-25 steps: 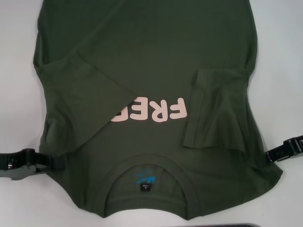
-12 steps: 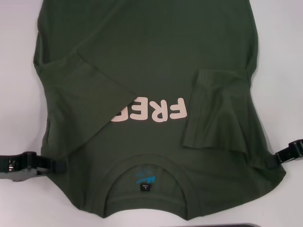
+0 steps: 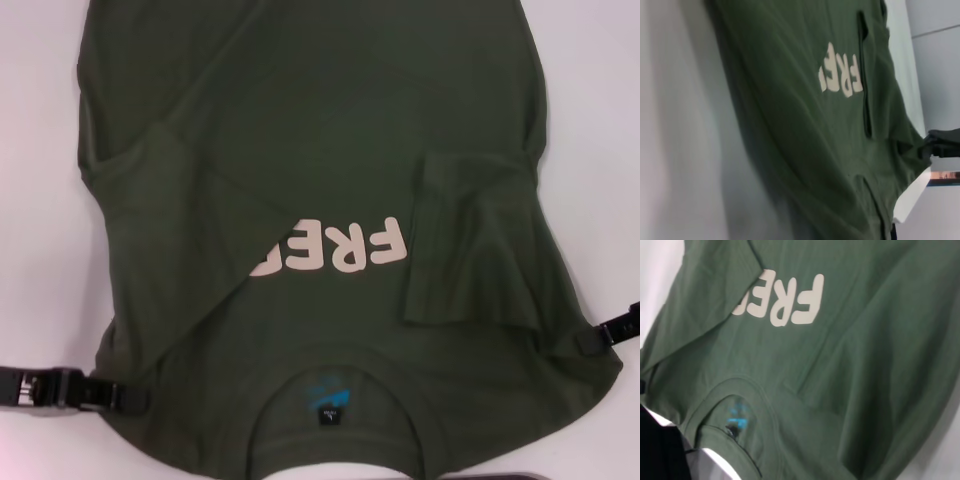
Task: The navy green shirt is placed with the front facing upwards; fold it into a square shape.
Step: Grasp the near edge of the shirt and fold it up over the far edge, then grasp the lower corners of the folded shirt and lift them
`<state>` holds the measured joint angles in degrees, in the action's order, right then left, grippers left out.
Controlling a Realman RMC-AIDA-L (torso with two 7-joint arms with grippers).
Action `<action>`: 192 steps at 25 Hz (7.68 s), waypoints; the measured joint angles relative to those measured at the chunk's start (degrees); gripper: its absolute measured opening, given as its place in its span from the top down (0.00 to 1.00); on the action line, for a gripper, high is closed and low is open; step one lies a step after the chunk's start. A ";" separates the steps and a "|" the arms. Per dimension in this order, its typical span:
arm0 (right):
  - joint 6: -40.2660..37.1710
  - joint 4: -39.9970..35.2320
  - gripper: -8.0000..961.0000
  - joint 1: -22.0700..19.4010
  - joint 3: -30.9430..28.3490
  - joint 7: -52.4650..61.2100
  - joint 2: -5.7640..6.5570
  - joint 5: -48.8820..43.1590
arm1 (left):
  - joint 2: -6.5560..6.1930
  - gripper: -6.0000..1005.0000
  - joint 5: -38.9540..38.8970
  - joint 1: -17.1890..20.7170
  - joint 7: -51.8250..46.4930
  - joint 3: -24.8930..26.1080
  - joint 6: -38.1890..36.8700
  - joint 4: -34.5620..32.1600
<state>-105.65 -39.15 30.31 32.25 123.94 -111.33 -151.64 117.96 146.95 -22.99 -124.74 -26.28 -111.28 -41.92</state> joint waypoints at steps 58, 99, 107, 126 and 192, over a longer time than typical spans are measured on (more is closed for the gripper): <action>51.42 10.63 0.97 9.18 -6.57 -20.21 -6.87 41.37 | 5.89 0.98 -21.08 -25.93 2.53 -3.23 65.39 11.79; 60.53 10.36 0.46 11.57 9.10 -4.89 -1.80 30.16 | 5.48 0.35 -24.99 -20.91 3.43 -4.15 62.30 8.35; 43.67 3.12 0.46 12.57 9.22 10.89 1.41 17.96 | 5.48 0.34 -26.56 -19.98 3.36 -4.28 56.60 6.71; 20.80 -4.29 0.47 16.05 10.31 17.16 -1.42 18.32 | -0.81 0.34 -27.54 -15.60 -1.00 -4.59 26.20 0.99; 11.28 -4.24 0.47 6.31 4.22 13.03 2.27 31.94 | 1.63 0.39 -7.05 -11.74 6.58 -18.78 45.80 -2.19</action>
<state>-94.37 -43.39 36.62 36.47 136.97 -109.06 -119.70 119.59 139.90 -34.73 -118.16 -45.05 -65.48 -44.11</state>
